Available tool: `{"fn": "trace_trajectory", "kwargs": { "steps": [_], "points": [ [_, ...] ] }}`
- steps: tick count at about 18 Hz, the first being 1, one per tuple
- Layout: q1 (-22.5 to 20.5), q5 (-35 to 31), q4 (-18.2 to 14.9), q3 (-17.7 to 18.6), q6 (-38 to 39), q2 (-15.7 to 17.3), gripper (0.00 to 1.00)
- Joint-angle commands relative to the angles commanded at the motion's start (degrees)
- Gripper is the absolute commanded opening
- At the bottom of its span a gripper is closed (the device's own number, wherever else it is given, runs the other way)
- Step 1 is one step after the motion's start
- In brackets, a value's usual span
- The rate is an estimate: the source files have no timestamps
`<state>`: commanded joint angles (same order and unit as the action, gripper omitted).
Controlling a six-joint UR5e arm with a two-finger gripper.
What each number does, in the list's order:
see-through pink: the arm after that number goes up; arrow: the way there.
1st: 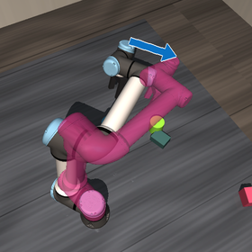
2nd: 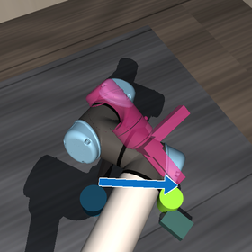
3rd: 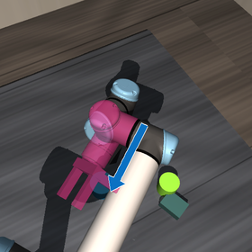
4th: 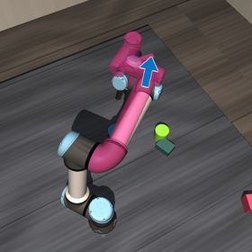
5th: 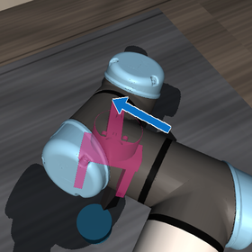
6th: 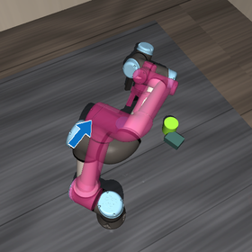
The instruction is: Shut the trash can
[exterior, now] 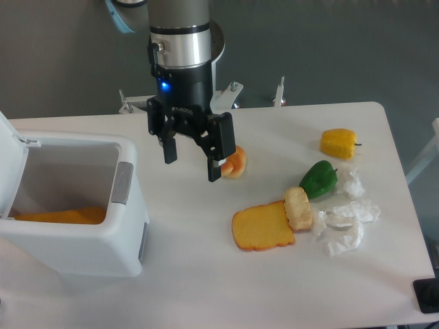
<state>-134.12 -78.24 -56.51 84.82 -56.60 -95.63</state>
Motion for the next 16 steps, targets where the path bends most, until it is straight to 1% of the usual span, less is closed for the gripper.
{"fn": "trace_trajectory", "kwargs": {
  "steps": [2,4,8,9,12,16],
  "points": [
    [-0.6,2.9,0.0,-0.1,0.2,0.2,1.00],
    [-0.8,3.0,-0.1,0.2,0.2,1.3,1.00],
    [-1.2,4.1,-0.1,0.0,0.6,1.4,1.00],
    [-1.1,4.2,-0.1,0.0,2.3,1.5,1.00],
    [-0.7,4.2,-0.1,-0.2,12.6,1.6,1.00],
    [-0.5,4.2,-0.1,-0.2,21.3,2.2,1.00]
  ]
}}
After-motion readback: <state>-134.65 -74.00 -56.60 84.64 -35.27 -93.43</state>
